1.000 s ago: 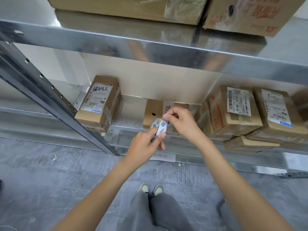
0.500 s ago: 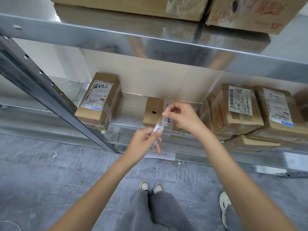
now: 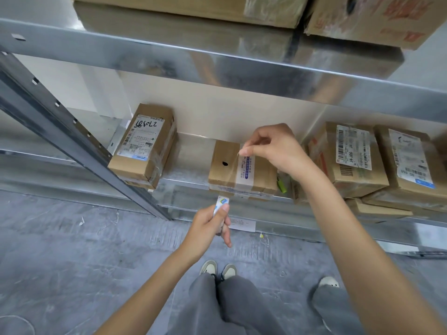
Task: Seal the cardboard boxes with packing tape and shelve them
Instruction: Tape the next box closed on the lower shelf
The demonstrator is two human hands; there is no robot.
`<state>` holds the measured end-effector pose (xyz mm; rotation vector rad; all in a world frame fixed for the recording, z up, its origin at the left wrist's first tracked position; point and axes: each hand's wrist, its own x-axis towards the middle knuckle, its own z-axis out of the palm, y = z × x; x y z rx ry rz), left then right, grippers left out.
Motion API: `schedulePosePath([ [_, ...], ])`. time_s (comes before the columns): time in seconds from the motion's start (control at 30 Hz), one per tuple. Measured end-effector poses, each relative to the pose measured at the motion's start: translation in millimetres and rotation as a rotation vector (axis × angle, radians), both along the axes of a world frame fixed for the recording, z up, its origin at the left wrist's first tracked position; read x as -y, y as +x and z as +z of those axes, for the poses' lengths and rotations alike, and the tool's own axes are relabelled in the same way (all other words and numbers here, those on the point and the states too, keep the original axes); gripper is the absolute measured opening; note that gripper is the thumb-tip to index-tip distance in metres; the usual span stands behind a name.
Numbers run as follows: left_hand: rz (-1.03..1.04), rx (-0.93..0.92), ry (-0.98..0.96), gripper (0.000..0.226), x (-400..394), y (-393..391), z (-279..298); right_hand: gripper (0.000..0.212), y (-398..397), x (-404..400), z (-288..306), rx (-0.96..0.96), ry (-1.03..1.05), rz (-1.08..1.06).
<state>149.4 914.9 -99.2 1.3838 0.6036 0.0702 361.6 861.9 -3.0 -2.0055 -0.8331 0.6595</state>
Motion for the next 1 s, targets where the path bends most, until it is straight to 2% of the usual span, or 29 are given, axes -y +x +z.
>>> schedulePosePath([
  [0.2,0.027,-0.003,-0.010,0.045,-4,10,-8,0.013,18,-24,-8,0.029,-0.084,0.034],
  [0.3,0.067,0.042,0.148,0.055,0,9,-12,0.010,38,-36,-20,0.032,-0.066,0.033],
  [0.37,0.094,0.060,0.199,0.054,3,8,-14,0.014,50,-45,-28,0.036,-0.082,0.080],
  [0.53,0.235,0.035,-0.004,0.046,2,20,-8,0.018,64,-67,-49,0.034,-0.156,0.168],
  [0.67,0.282,-0.018,-0.113,0.043,-5,34,-3,0.010,73,-75,-63,0.013,-0.186,0.165],
  [1.0,0.265,-0.110,-0.173,0.041,-10,51,3,0.019,97,-84,-92,-0.161,-0.305,0.219],
])
